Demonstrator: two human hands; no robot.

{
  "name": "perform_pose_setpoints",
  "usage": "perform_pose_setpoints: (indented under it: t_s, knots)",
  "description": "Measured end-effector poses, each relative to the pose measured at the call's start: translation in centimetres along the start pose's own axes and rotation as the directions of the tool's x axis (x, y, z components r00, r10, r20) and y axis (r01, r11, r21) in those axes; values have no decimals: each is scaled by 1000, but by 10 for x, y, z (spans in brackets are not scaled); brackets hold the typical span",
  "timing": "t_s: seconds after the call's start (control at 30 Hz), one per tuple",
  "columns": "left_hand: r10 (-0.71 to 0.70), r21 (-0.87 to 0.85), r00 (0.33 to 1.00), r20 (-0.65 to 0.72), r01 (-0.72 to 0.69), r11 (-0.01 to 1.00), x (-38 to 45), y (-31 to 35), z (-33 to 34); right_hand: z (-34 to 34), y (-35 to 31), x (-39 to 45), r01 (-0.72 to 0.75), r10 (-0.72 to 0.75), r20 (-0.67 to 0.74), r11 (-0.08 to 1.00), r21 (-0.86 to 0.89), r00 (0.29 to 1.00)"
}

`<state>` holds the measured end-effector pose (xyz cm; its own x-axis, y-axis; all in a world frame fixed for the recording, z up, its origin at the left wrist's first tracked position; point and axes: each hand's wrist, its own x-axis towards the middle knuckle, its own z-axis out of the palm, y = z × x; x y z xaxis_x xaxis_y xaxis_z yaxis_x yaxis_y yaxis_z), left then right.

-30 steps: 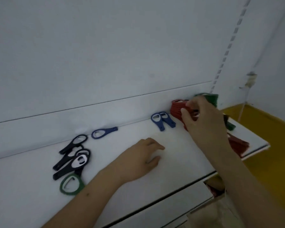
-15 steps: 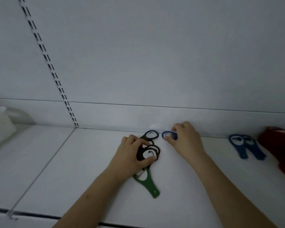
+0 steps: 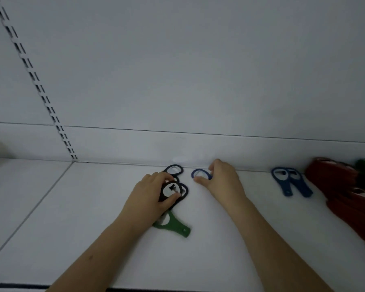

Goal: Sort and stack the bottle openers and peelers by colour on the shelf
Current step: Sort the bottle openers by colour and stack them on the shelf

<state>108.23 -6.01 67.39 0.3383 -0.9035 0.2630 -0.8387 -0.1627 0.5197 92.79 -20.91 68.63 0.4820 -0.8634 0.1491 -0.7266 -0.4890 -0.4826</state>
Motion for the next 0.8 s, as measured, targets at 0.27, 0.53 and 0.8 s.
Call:
perform_pose_setpoints:
  t_s: [0.27,0.53,0.8]
  knots:
    - [32,146,994,109,-48,988,20,25,19,-27,7,-13,-125,150,193,983,-138,970]
    - [46,188,995,88,-62,980,44,60,57,-55,43,-66,-239,241,-8,955,-178,970]
    - [100,159,993,-67,-89,983,43,75,81,-89,95,-52,-343,248,-450,928,-143,858]
